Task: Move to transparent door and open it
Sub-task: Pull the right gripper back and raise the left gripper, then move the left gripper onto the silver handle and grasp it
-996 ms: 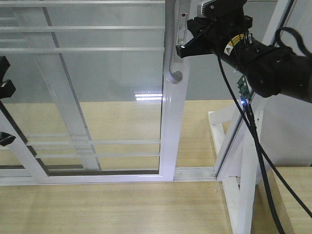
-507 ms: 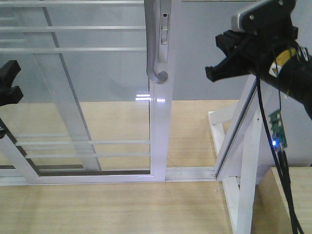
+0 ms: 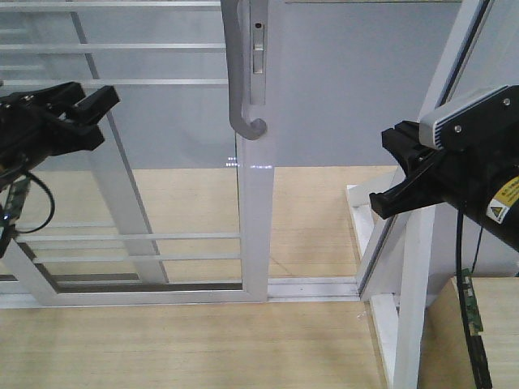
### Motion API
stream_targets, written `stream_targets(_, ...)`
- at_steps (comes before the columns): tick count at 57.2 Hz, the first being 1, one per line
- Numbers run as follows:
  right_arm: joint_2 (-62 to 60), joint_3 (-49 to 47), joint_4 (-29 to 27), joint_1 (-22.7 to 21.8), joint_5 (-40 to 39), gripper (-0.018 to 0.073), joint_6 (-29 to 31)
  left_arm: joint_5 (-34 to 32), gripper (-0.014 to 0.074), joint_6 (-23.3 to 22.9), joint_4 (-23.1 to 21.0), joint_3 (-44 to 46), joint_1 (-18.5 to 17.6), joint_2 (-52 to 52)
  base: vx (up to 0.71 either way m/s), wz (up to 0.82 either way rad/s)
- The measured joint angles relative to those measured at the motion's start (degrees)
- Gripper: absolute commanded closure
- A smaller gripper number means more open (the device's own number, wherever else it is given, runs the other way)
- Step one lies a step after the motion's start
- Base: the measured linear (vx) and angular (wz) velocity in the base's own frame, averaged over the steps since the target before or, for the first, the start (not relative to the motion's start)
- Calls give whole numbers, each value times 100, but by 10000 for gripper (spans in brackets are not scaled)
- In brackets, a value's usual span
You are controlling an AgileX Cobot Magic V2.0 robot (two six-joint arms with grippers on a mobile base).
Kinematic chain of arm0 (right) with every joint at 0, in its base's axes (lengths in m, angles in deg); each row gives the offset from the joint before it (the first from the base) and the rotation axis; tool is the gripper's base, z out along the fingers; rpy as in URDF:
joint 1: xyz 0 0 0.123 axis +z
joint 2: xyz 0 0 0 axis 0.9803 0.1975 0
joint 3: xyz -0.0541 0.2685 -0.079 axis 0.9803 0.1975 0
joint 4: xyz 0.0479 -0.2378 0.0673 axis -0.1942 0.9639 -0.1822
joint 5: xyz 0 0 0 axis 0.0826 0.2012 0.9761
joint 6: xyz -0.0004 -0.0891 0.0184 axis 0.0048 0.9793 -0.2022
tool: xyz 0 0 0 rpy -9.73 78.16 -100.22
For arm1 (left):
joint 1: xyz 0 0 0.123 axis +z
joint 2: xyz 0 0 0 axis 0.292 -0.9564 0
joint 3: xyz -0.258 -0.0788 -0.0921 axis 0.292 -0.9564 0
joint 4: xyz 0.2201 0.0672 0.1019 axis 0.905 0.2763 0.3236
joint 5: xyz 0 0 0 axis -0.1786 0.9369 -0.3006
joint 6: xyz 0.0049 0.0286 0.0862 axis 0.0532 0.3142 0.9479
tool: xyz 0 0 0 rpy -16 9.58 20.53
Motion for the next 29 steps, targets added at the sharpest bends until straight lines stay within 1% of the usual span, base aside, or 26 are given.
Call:
stream_targets(10,0,0,0,-5,-2,565,0,124,97,0,48,1090,-612,-812,0,0)
stream_targets(18,0,0,0,-5,-7,565,0,646,97,46,54,1874,-1036,-1374,0,0)
stream_targets(25,0,0,0,-5,-7,565,0,1025,97,82,54,2419,-1323,-1777,0,0)
stream_targets(29,0,0,0,-5,-7,565,0,1271,97,209,54,2716,-1481,-1997,0,0)
